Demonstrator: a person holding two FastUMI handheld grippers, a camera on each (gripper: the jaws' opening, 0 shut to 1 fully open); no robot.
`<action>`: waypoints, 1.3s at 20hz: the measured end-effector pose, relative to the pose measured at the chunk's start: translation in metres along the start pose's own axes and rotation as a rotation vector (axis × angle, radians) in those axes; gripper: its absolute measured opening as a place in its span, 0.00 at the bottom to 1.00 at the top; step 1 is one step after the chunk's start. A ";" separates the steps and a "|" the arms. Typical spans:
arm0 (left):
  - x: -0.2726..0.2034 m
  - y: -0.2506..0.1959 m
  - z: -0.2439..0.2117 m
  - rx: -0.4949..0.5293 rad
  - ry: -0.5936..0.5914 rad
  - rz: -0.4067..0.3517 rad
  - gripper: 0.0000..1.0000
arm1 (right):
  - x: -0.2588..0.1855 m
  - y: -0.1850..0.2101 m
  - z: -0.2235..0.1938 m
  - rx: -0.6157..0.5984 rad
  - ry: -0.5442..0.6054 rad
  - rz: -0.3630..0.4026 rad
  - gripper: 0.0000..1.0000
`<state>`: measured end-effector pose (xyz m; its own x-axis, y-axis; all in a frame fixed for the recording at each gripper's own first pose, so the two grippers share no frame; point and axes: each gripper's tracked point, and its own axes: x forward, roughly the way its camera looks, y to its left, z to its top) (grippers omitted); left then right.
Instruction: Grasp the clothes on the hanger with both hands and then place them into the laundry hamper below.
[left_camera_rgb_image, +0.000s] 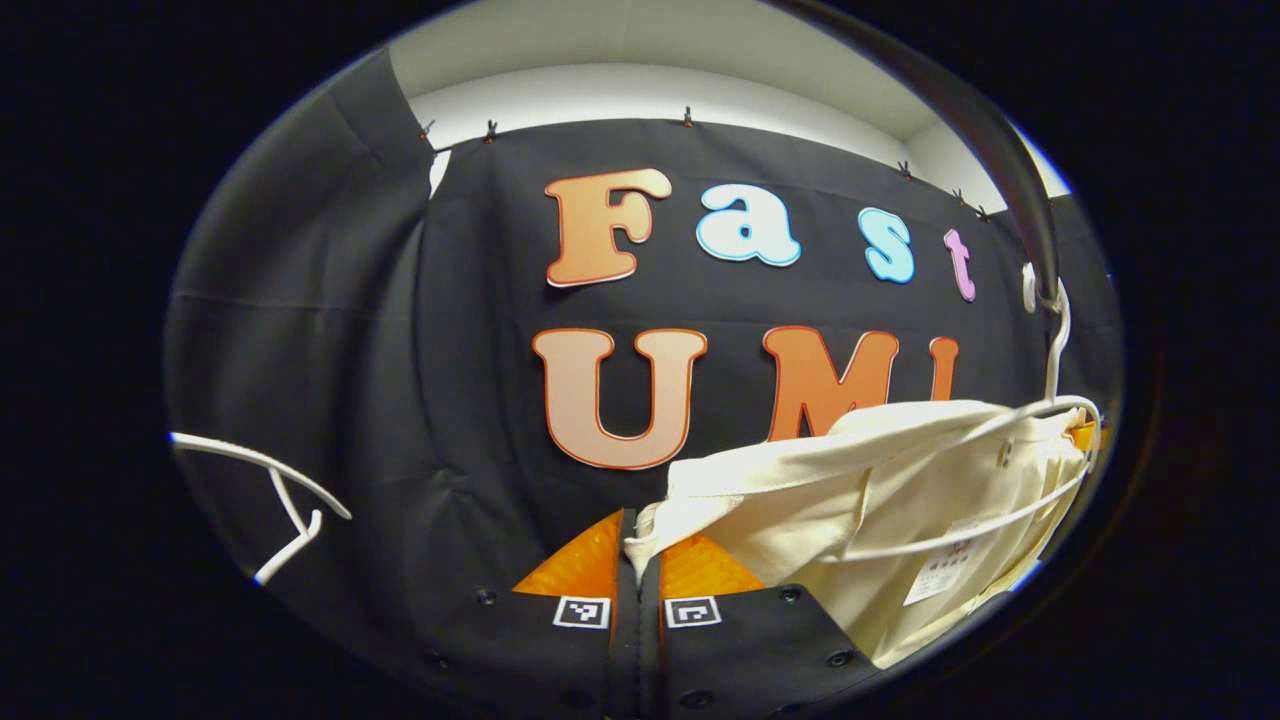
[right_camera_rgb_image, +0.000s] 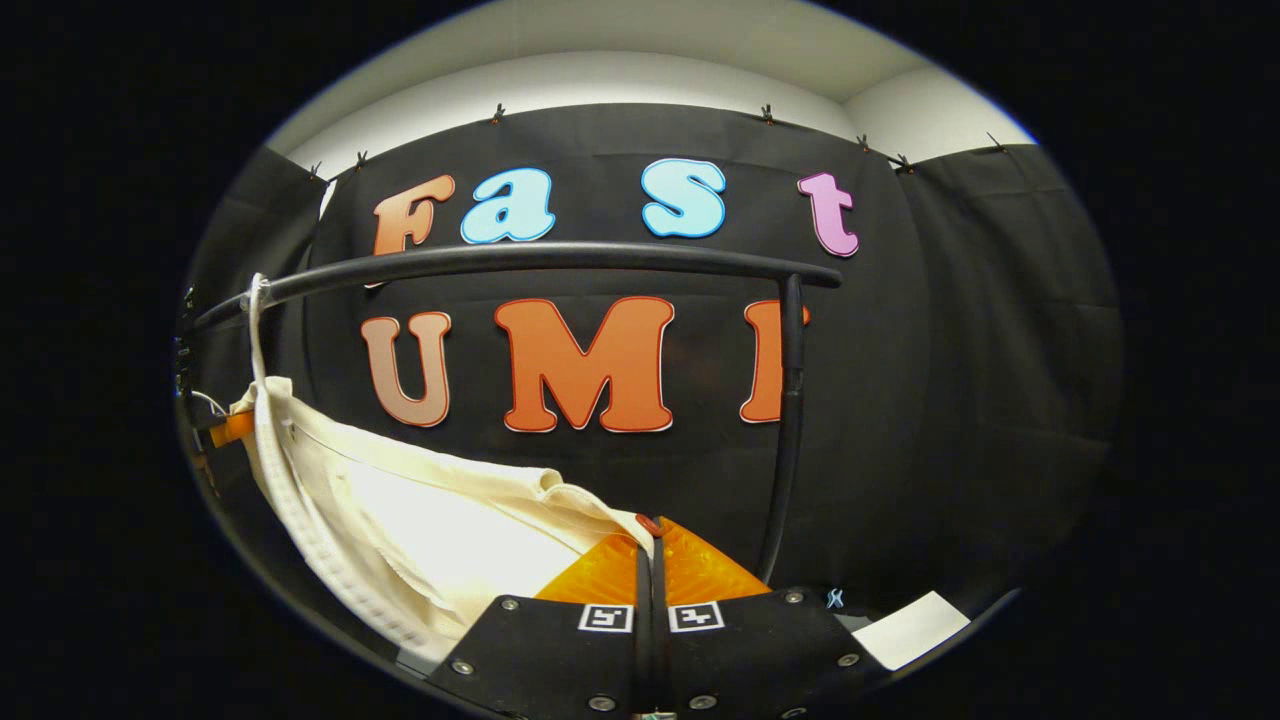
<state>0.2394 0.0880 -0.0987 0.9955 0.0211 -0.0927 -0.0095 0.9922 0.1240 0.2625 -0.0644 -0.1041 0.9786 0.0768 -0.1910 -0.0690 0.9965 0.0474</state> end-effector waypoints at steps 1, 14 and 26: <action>-0.005 0.003 0.005 -0.003 -0.026 0.028 0.06 | 0.006 -0.003 -0.005 0.012 0.009 0.002 0.00; -0.044 0.016 -0.043 -0.077 0.006 0.152 0.06 | 0.008 0.007 -0.072 0.235 0.085 0.140 0.00; -0.080 0.016 -0.092 -0.055 0.129 0.137 0.06 | -0.050 -0.003 -0.151 0.327 0.178 0.151 0.00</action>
<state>0.1508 0.1130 -0.1802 0.9642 0.1682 -0.2048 -0.1525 0.9842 0.0903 0.1841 -0.0663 -0.2429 0.9114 0.2546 -0.3232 -0.1158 0.9125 0.3922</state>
